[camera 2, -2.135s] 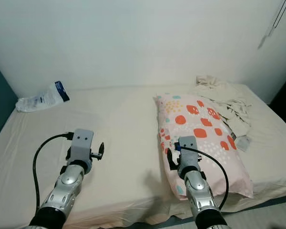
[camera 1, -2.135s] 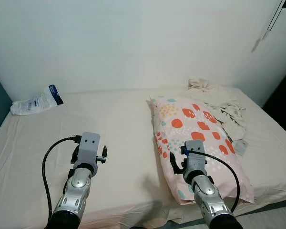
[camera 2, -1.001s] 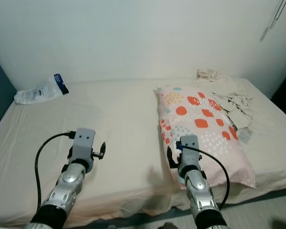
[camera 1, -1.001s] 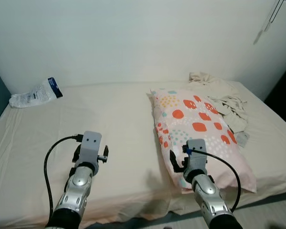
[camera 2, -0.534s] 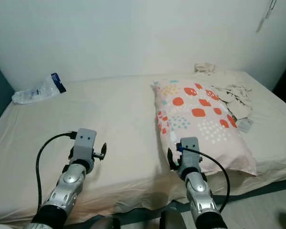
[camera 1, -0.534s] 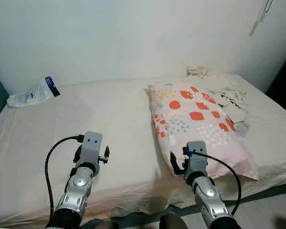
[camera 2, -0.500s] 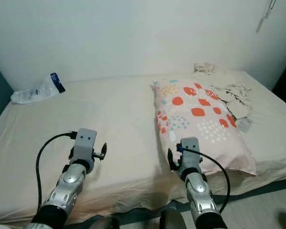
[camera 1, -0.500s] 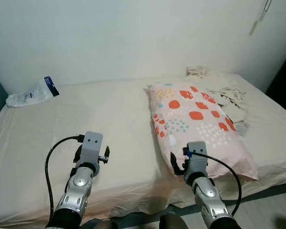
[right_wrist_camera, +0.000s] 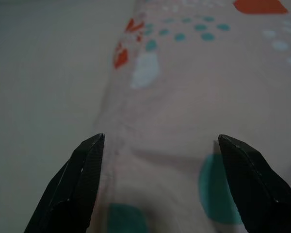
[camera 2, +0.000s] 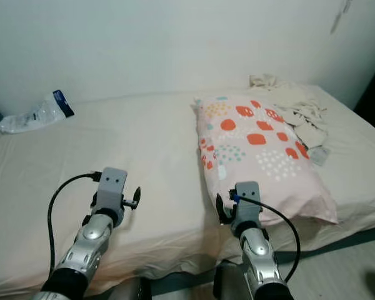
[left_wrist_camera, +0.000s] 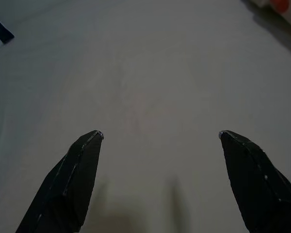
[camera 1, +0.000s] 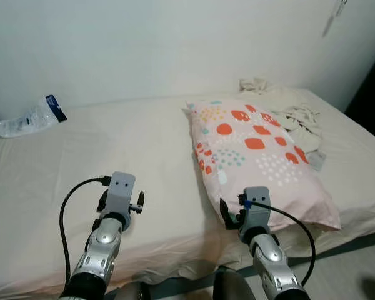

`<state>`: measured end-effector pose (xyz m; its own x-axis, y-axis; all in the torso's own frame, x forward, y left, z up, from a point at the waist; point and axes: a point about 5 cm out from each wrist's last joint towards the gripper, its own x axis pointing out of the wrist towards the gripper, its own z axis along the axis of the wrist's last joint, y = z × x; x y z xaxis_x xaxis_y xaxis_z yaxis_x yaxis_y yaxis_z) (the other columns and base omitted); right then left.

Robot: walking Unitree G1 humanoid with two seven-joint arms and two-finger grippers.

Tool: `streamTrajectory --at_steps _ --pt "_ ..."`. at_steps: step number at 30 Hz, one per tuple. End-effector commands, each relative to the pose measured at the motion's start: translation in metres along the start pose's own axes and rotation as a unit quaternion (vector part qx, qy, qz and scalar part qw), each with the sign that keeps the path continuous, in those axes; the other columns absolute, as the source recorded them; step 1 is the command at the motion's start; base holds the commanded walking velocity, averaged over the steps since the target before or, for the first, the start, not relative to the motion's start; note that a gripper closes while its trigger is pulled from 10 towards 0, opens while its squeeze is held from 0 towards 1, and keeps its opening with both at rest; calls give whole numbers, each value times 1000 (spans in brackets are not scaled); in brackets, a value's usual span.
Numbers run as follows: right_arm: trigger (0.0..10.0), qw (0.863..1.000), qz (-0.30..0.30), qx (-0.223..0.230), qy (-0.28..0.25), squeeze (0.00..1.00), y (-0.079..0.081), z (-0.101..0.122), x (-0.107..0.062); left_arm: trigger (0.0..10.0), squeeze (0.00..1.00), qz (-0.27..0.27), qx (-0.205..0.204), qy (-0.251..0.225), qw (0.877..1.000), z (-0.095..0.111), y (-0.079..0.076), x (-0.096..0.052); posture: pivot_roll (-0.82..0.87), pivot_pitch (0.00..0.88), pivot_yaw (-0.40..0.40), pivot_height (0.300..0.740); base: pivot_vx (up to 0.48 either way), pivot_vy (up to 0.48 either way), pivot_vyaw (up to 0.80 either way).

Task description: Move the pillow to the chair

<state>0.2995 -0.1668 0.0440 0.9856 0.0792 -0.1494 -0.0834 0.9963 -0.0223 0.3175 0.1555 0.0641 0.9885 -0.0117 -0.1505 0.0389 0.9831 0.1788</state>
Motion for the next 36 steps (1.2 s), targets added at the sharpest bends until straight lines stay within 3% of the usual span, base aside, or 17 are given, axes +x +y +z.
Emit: streamTrajectory --at_steps 1,11,25,29,32,33,36 --pt "10000 1000 -7 2 -2 0 -2 -2 -3 10000 0 3 -3 10 1000 -4 3 -1 -40 65 -12 591 0 0 0" --pt "10000 999 -22 4 -24 0 -11 6 -4 10000 0 3 -4 11 1000 -3 4 0 -47 67 -11 561 0 0 0" --pt "10000 998 -50 12 -28 0 -16 8 -8 10000 0 -2 -17 14 1000 -4 2 0 -49 81 -4 551 0 0 0" --pt "10000 997 -69 22 -38 0 -24 5 -15 10000 0 -10 -14 16 1000 -4 3 0 -48 85 -2 551 0 0 0" --pt "10000 995 -73 26 -61 0 -27 11 -18 10000 0 -10 -14 16 1000 -4 3 0 -46 88 0 541 0 0 0" --pt "10000 990 -99 26 -98 0 -34 23 -21 10000 0 -11 -14 15 1000 -4 3 0 -46 91 1 536 0 0 0" --pt "10000 983 -132 25 -125 0 -45 34 -25 10000 0 -12 -15 13 1000 -3 4 0 -48 93 4 536 0 0 0"
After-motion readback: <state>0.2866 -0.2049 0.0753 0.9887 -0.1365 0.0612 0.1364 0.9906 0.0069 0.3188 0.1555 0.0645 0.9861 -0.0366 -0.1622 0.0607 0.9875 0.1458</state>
